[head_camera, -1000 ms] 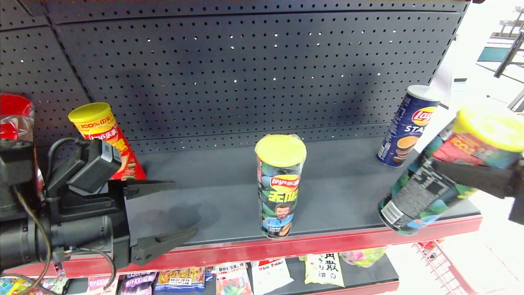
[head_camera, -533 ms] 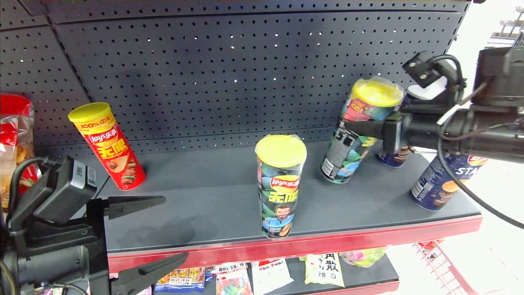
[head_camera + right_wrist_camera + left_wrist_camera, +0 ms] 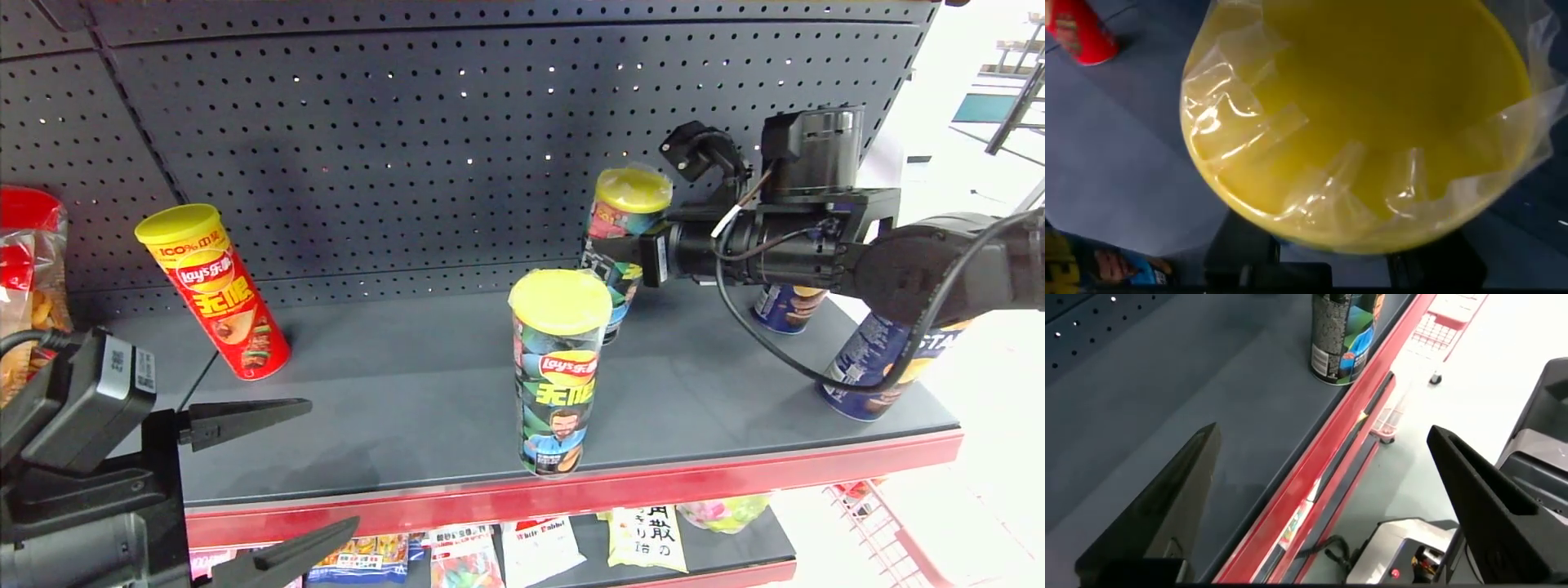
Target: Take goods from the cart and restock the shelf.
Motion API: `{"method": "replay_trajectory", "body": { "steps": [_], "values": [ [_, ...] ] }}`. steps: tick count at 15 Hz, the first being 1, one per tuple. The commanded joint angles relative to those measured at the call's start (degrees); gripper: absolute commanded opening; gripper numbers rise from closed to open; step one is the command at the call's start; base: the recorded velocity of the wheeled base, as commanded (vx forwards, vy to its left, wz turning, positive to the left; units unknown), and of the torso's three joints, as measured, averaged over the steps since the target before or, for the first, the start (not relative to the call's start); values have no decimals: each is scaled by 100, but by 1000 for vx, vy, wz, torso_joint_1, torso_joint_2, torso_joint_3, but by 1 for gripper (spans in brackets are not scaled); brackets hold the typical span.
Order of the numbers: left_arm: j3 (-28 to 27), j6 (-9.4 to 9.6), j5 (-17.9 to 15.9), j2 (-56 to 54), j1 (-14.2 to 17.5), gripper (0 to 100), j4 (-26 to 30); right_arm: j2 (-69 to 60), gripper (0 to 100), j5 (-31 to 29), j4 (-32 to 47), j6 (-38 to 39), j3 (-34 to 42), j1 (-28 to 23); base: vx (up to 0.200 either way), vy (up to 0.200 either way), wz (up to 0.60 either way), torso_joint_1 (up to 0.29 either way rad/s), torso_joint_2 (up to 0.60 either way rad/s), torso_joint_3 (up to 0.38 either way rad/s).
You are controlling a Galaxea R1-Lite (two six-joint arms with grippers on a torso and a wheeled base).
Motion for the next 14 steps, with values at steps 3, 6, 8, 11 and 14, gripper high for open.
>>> {"method": "replay_trajectory", "body": {
  "steps": [3, 6, 8, 11, 14],
  "values": [
    [11, -1, 3, 13, -4, 100, -7, 173, 0, -1, -10, -4, -105, 264, 0, 0, 0, 0, 0, 0],
    [11, -1, 3, 13, -4, 100, -16, 225, 0, -1, -10, -4, -123, 352, 0, 0, 0, 0, 0, 0],
    [11, -10, 3, 21, -4, 100, -7, 269, 0, -1, -10, -4, -114, 396, 0, 0, 0, 0, 0, 0],
    [11, -10, 3, 39, -4, 100, -16, 313, 0, -10, -10, -4, -158, 449, 0, 0, 0, 0, 0, 0],
    [11, -19, 3, 48, -4, 100, -7, 366, 0, -54, -19, -4, -166, 484, 0, 0, 0, 0, 0, 0]
  ]
}}
